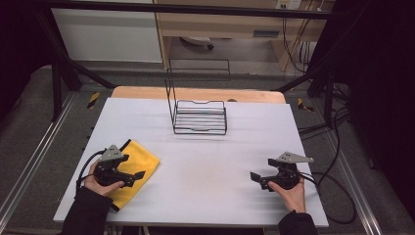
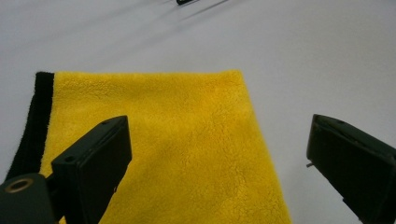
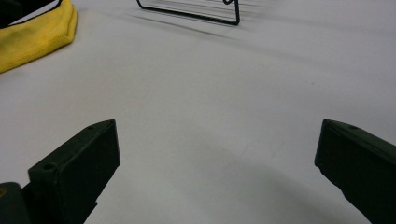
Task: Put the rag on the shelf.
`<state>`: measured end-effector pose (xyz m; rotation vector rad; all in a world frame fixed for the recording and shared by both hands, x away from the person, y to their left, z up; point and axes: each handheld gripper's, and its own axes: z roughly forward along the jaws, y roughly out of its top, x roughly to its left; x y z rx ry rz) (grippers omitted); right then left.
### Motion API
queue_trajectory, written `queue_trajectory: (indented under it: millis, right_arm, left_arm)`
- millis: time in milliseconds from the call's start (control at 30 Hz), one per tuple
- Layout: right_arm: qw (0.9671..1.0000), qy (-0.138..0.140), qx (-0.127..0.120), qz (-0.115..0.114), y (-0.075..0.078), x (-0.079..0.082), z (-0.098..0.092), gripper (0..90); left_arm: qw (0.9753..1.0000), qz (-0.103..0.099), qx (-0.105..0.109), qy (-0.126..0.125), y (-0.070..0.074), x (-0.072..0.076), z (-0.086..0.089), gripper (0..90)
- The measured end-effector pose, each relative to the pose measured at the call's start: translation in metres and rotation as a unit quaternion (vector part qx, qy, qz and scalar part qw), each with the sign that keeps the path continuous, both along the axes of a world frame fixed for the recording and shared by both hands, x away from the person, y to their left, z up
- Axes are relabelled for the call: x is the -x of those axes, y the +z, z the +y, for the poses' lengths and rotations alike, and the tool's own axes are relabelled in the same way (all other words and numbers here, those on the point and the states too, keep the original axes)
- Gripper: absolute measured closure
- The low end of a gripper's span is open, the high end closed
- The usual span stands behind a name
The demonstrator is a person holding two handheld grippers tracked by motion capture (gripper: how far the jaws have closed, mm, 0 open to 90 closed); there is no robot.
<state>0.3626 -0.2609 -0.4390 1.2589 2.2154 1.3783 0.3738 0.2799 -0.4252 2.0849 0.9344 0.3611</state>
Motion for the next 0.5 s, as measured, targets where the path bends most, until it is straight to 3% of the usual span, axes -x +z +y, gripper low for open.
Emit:
queue_trajectory:
  millis: [500]
  right_arm:
    - [1.0000,0.005,0.007,-0.003,0.0012,0.0010,0.0019,0.6]
  left_arm:
    - [1.0000,-0.003,0.001,-0.005,0.0008,0.0018,-0.0044,7.2]
